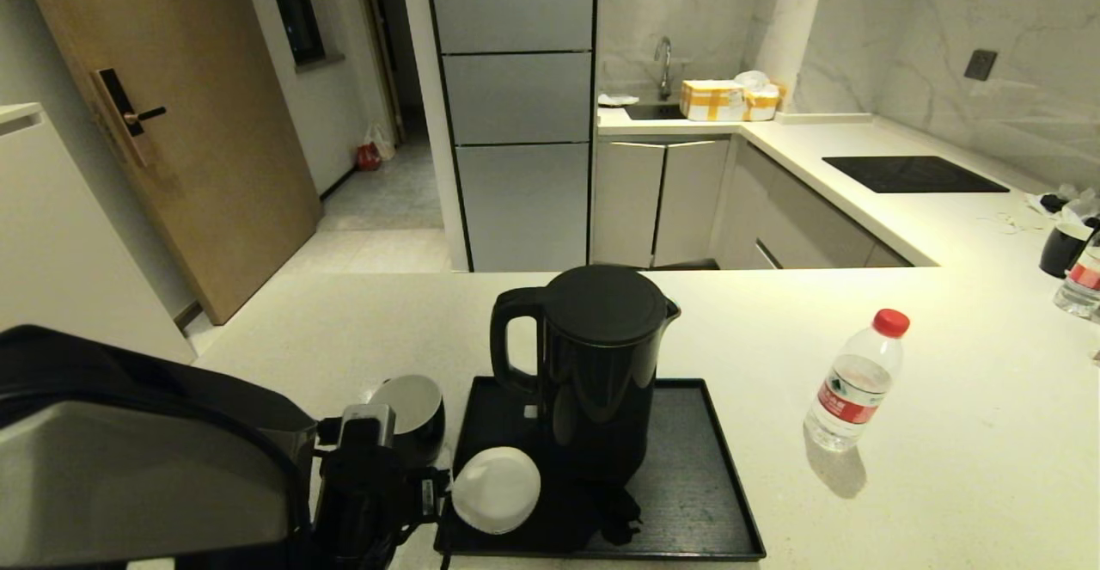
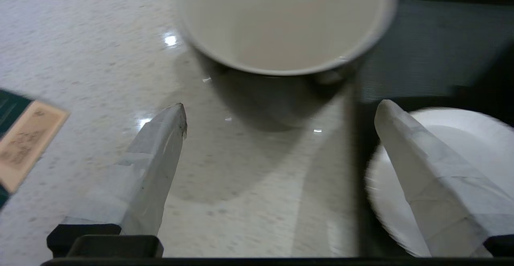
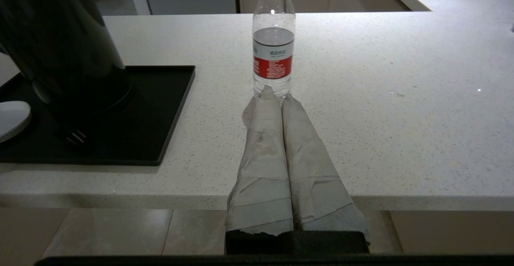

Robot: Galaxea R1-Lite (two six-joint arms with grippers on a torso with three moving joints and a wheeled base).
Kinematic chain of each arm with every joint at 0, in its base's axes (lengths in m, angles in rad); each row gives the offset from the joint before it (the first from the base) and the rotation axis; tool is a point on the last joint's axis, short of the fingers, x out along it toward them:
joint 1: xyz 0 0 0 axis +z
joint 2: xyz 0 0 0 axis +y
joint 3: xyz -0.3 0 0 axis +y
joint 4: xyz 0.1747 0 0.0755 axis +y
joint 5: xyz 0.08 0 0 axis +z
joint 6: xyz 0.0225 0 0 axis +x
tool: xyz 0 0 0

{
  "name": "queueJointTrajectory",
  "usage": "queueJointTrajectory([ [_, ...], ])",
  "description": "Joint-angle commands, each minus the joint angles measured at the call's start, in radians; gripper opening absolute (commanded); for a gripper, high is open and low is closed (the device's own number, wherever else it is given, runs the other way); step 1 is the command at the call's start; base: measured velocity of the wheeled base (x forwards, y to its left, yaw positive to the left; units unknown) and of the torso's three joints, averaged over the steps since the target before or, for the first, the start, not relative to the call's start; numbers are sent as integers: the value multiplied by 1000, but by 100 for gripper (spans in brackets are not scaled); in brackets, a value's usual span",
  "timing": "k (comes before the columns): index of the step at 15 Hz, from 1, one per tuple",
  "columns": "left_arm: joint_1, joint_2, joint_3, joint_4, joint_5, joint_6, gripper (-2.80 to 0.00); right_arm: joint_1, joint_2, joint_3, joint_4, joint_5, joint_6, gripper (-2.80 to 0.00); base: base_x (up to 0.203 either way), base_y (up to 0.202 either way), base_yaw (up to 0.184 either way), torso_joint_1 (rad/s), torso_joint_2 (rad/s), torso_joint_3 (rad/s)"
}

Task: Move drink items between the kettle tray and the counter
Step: Return the tea cup to its original position

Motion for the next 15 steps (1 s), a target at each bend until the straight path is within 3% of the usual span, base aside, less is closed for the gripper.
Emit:
queueJointTrajectory([
  [1, 13, 32, -27, -9, 3, 0, 0, 0, 1, 0, 0, 0, 0, -280, 0, 0, 0, 0, 0, 0],
  [7, 66, 111, -155, -9, -1, 73, 0, 0, 1, 0, 0, 0, 0, -280, 0, 0, 0, 0, 0, 0],
  [15, 79, 150, -224, -9, -2, 97, 0, 0, 1, 0, 0, 0, 0, -280, 0, 0, 0, 0, 0, 0],
])
